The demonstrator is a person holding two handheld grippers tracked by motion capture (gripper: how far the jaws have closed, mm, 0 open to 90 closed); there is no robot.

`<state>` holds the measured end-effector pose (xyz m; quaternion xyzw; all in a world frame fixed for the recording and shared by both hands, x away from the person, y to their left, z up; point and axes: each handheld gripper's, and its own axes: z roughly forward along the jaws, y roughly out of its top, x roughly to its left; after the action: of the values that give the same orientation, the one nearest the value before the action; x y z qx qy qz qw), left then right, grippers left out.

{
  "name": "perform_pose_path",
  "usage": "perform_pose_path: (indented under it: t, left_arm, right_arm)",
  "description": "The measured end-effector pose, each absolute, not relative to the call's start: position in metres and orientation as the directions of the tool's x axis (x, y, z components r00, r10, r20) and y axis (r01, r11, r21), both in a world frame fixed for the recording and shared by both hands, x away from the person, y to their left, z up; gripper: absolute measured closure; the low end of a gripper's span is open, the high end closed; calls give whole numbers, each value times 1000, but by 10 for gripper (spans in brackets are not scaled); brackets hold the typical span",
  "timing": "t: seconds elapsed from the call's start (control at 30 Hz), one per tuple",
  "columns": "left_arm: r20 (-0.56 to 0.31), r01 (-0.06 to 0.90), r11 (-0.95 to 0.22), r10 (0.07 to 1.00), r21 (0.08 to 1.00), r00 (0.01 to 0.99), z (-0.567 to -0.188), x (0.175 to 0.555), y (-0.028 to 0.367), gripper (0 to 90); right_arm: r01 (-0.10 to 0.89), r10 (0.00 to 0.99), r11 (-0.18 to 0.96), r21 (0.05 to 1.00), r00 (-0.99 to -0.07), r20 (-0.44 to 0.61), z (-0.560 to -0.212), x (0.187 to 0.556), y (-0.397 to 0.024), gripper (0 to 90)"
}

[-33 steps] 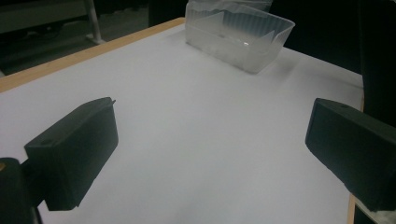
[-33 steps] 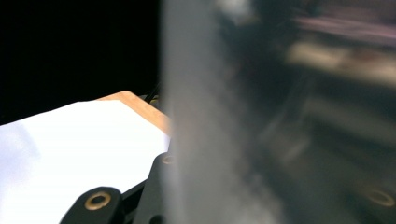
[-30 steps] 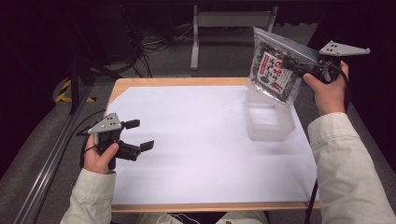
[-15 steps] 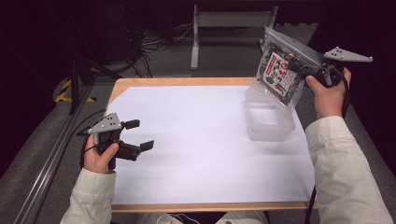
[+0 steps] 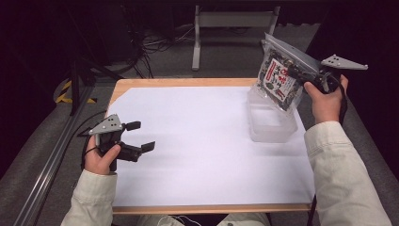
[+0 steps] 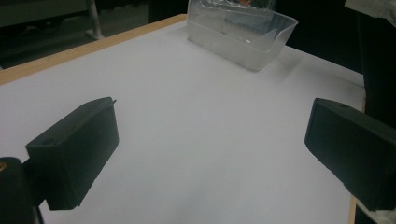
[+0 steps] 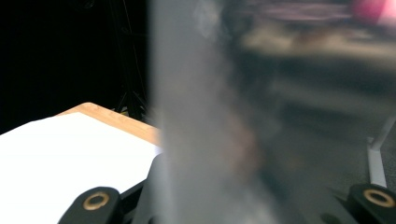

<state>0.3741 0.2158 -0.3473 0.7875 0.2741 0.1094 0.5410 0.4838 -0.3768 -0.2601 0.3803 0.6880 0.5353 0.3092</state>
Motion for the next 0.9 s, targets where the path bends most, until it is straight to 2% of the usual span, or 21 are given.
perform_pose_path:
  t: [0.23,0.6,0.9]
  left_arm:
    - [-132,319,-259,550,912,825,-348,373,216,36]
    - [-129,319,-268,546,909,827,-349,375,216,36]
    - [-136,324,-265,545,908,827,-349,375,216,36]
  right_arm:
    - [191,854,163,968,-519,-41,-271,481,-375,756]
    - [195,855,141,971,-519,-19,-285,477,-379,757]
    - [252,851,160,954,-526,-4,-295,476,-377,757]
